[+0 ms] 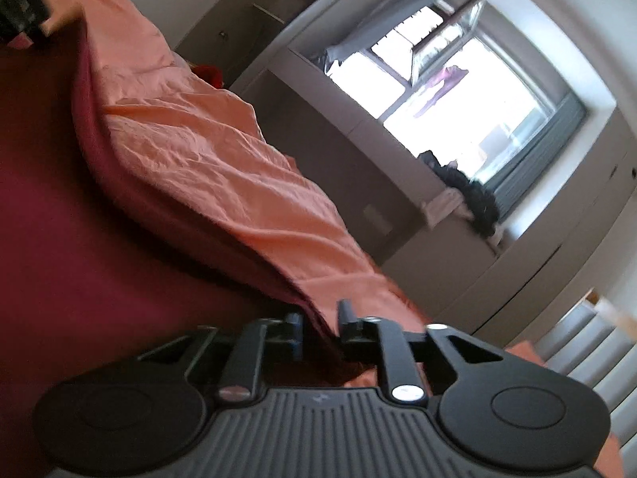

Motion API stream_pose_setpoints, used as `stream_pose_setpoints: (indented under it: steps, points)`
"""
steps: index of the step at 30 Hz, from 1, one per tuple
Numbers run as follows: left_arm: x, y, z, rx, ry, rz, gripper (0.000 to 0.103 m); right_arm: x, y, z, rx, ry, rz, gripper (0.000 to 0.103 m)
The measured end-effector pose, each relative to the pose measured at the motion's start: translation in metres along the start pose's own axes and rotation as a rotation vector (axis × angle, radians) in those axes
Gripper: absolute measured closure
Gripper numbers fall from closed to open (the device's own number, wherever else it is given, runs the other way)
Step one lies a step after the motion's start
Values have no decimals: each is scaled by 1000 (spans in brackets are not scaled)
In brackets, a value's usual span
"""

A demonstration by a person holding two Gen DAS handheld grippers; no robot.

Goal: Fold small clothes
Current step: 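Open both grippers to release the hem onto the folded sweatshirt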

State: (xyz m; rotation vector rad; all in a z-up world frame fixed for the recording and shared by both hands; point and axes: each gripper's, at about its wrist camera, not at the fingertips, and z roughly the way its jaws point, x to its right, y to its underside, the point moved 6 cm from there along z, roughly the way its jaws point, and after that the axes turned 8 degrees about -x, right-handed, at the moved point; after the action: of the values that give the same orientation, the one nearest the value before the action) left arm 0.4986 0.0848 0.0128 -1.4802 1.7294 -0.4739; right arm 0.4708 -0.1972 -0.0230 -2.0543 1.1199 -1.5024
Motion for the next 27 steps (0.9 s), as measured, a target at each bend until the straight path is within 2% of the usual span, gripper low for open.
stream_pose_setpoints:
  steps: [2,3,5,7,9,10,13,16,18,22,26,27]
  points:
    - [-6,9,6,-20,20,-55,62,9,2,4,-12,5,32,47]
    - [-11,12,9,-33,34,-85,62,14,3,5,-17,10,52,42]
    - [-10,21,11,-51,49,-119,61,24,10,6,-30,13,95,22]
    - [-9,27,12,-57,47,-132,60,40,9,13,-50,23,143,12]
    - [-8,29,10,-51,40,-129,56,55,16,17,-76,13,201,6]
    - [-8,30,9,-46,35,-126,50,62,20,20,-89,7,228,2]
    - [-7,28,2,-12,27,-121,38,83,33,24,-123,22,288,0]
    - [-9,27,-4,14,34,-131,31,104,52,21,-145,19,377,0]
    - [-13,27,-9,36,42,-155,21,118,64,16,-158,17,451,0]
    - [-24,26,-22,74,46,-216,15,139,77,7,-141,-14,563,0]
    - [-39,28,-38,126,36,-285,1,149,74,-1,-102,-59,660,0]
    - [-43,28,-44,143,35,-308,1,150,73,-4,-94,-64,670,0]
